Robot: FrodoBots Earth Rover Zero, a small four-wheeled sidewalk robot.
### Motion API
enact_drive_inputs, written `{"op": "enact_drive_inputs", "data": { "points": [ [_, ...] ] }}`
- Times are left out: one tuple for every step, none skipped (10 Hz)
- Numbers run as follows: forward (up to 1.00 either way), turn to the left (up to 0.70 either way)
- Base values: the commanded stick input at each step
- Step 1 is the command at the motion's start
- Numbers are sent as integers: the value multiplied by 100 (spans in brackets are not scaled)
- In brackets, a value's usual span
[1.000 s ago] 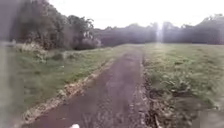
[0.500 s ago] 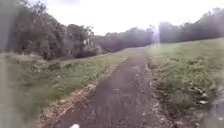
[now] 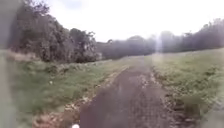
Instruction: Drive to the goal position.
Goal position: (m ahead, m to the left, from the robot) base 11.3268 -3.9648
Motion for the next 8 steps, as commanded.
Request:
{"op": "enact_drive_inputs", "data": {
  "points": [
    [85,0],
    [85,0],
    [85,0],
    [85,0],
    [85,0],
    [85,-7],
    [85,-17],
    [85,-29]
  ]
}}
